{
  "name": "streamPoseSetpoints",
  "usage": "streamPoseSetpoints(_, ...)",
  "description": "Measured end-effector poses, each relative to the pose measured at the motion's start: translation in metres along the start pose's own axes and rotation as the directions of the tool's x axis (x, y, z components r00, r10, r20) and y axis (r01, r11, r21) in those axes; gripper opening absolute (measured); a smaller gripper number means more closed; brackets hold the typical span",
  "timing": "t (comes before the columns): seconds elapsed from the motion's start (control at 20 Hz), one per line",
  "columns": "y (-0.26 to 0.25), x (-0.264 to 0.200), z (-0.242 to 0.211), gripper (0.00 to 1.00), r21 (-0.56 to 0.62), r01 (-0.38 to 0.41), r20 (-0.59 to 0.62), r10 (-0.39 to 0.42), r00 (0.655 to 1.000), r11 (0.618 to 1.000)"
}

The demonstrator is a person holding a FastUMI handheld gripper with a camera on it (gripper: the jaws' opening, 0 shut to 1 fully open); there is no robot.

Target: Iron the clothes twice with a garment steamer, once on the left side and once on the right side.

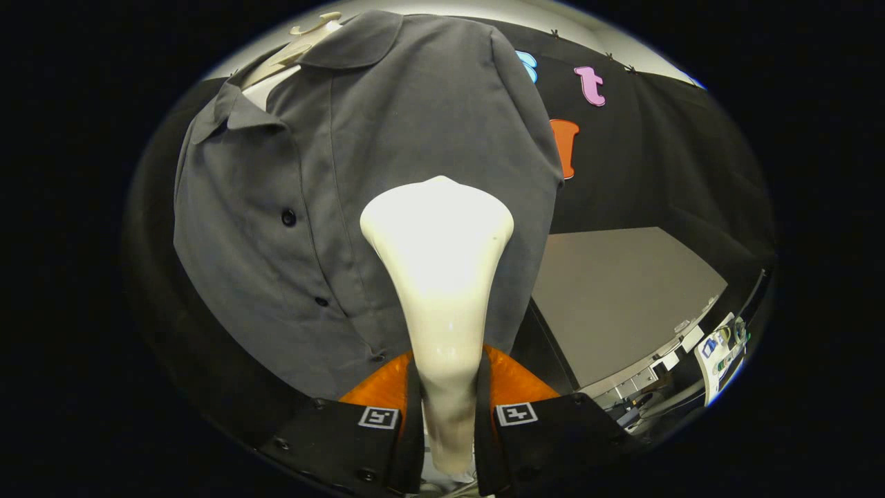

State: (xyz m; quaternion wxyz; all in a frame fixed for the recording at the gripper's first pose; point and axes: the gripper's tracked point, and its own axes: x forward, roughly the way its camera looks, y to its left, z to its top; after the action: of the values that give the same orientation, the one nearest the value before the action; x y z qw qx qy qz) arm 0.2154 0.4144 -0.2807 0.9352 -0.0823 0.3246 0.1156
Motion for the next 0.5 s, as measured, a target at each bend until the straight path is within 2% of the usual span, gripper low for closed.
streamPoseSetpoints(0.5, 0.01, 0.027, -0.065, 0.38, -0.003, -0.001, -0.12, 0.001, 0.993, 1.0)
